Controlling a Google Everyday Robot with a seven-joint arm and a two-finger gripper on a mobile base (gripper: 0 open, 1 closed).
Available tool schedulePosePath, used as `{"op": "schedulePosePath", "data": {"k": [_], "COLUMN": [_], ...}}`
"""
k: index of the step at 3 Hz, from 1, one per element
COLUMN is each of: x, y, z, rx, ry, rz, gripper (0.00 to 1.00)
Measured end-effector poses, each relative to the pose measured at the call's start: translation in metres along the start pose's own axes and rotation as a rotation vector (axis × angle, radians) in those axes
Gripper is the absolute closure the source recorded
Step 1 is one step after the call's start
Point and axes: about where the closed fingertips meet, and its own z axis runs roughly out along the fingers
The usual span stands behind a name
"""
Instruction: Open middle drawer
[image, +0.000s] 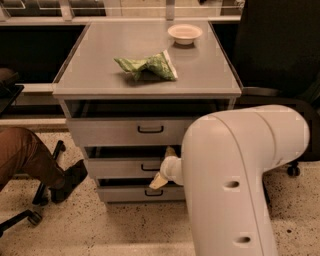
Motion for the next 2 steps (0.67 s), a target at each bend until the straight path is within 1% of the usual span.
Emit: {"op": "schedulePosePath", "data": {"k": [1,2], "x": [0.008,0.019], "y": [-0.007,-0.011], "z": [0.026,0.044], "rx": [-0.051,-0.101], "ry": [0.042,0.081], "rz": [-0.001,0.004], "gripper": [0.0,0.0]}}
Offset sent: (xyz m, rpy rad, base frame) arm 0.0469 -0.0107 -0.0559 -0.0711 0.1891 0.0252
